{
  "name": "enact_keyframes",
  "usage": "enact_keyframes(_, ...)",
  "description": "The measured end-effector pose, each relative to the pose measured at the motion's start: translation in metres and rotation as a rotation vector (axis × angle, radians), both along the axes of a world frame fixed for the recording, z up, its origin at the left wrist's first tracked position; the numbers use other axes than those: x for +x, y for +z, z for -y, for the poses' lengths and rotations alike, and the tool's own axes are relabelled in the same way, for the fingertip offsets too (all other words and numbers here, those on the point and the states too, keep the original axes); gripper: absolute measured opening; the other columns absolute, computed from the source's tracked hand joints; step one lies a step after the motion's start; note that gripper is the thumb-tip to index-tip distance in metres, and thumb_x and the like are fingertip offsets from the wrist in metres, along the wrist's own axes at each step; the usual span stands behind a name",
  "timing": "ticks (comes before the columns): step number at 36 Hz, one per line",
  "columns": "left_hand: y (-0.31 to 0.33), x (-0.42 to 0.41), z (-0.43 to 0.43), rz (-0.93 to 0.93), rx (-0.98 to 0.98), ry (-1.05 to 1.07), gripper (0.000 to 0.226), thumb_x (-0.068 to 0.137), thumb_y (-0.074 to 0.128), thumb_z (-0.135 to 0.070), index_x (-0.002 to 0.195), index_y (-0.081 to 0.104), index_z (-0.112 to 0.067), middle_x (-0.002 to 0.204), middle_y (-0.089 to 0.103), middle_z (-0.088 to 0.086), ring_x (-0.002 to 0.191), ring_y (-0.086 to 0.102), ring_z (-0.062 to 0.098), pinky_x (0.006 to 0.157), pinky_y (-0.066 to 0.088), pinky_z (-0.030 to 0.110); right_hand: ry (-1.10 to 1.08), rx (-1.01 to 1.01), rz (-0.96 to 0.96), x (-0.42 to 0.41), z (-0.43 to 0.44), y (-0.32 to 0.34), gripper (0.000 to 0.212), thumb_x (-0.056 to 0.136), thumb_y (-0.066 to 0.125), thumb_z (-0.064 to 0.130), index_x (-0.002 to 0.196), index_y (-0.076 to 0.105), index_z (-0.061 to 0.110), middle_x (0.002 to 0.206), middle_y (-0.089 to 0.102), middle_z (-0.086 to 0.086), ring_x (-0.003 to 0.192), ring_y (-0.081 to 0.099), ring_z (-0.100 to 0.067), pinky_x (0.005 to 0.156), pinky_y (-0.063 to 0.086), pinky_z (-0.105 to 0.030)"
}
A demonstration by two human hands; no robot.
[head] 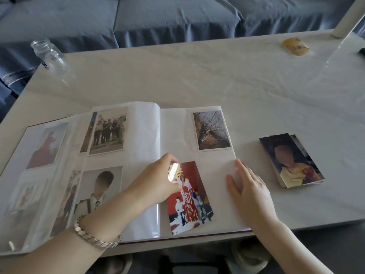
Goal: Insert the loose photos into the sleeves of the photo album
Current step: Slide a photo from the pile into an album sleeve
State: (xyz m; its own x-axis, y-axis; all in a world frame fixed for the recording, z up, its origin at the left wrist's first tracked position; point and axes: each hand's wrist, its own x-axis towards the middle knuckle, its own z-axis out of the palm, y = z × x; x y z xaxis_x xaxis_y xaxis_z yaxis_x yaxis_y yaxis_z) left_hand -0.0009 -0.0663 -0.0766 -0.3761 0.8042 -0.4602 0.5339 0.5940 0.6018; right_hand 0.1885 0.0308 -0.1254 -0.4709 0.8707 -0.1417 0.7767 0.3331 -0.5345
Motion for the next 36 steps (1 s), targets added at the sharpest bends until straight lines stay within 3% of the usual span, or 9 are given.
enact_keyframes(7, -0.003, 0.002, -0.002, 0.025, -0.063, -0.096, 0.025, 0.096, 0.048, -0.018, 0.116, 0.037, -0.031, 0.112, 0.057, -0.005, 0.093, 0.060, 0.011, 0.069, 0.053, 0.017, -0.005, 0.010, -0.026, 0.001, -0.001, -0.003, 0.052, 0.095, 0.047, 0.034, 0.144, 0.034, 0.019, 0.147, 0.039, 0.003, 0.136, 0.032, -0.016, 0.109, 0.022, -0.026)
enact_keyframes(11, -0.001, 0.002, -0.004, -0.084, -0.084, -0.141, 0.029, 0.096, 0.050, -0.020, 0.121, 0.038, -0.030, 0.106, 0.056, -0.006, 0.072, 0.057, 0.006, 0.048, 0.043, 0.008, -0.008, 0.002, -0.043, 0.001, -0.001, -0.003, 0.052, 0.095, 0.047, 0.034, 0.143, 0.034, 0.020, 0.146, 0.039, 0.003, 0.135, 0.033, -0.016, 0.109, 0.024, -0.027)
enact_keyframes(14, -0.002, 0.005, -0.007, -0.110, -0.068, -0.143, 0.031, 0.094, 0.054, -0.018, 0.120, 0.039, -0.029, 0.111, 0.060, -0.003, 0.081, 0.061, 0.011, 0.054, 0.046, 0.011, -0.013, -0.028, -0.058, 0.003, -0.003, -0.002, 0.052, 0.095, 0.046, 0.035, 0.144, 0.033, 0.023, 0.147, 0.038, 0.005, 0.135, 0.033, -0.016, 0.109, 0.025, -0.029)
enact_keyframes(19, -0.009, 0.010, -0.014, -0.025, -0.028, -0.048, 0.025, 0.095, 0.052, -0.017, 0.115, 0.042, -0.028, 0.102, 0.057, -0.004, 0.064, 0.065, 0.010, 0.052, 0.051, 0.013, -0.012, -0.119, -0.130, 0.008, -0.008, -0.001, 0.049, 0.094, 0.048, 0.033, 0.142, 0.037, 0.026, 0.139, 0.047, 0.004, 0.118, 0.048, -0.017, 0.100, 0.044, -0.036)
enact_keyframes(26, -0.013, 0.020, -0.023, 0.208, 0.019, 0.093, 0.025, 0.089, 0.061, -0.010, 0.102, 0.047, -0.026, 0.092, 0.057, -0.002, 0.064, 0.070, 0.019, 0.063, 0.059, 0.036, 0.029, -0.229, -0.248, 0.018, -0.016, 0.004, 0.042, 0.095, 0.048, 0.021, 0.137, 0.044, 0.027, 0.110, 0.055, 0.012, 0.095, 0.057, -0.006, 0.070, 0.047, -0.006)
enact_keyframes(30, -0.017, 0.031, -0.025, 0.157, 0.083, 0.089, 0.020, 0.094, 0.053, -0.014, 0.107, 0.046, -0.028, 0.091, 0.057, -0.007, 0.055, 0.067, 0.012, 0.058, 0.055, 0.021, 0.040, -0.234, -0.247, 0.020, -0.017, 0.003, 0.042, 0.096, 0.046, 0.020, 0.138, 0.043, 0.027, 0.108, 0.053, 0.012, 0.090, 0.054, -0.005, 0.063, 0.046, -0.004)
enact_keyframes(34, -0.018, 0.027, -0.023, 0.169, 0.084, 0.122, 0.029, 0.097, 0.043, -0.008, 0.122, 0.049, -0.021, 0.100, 0.059, 0.001, 0.060, 0.069, 0.014, 0.075, 0.056, 0.030, 0.049, -0.203, -0.244, 0.020, -0.018, 0.001, 0.042, 0.096, 0.046, 0.019, 0.137, 0.044, 0.026, 0.110, 0.053, 0.012, 0.093, 0.054, -0.004, 0.065, 0.045, -0.004)
enact_keyframes(36, -0.019, 0.023, -0.021, 0.100, 0.089, 0.141, 0.033, 0.095, 0.047, -0.009, 0.126, 0.049, -0.019, 0.102, 0.059, 0.001, 0.063, 0.067, 0.012, 0.073, 0.053, 0.024, 0.049, -0.204, -0.252, 0.021, -0.018, 0.000, 0.042, 0.096, 0.046, 0.019, 0.137, 0.044, 0.027, 0.112, 0.055, 0.011, 0.098, 0.056, -0.007, 0.070, 0.046, -0.007)
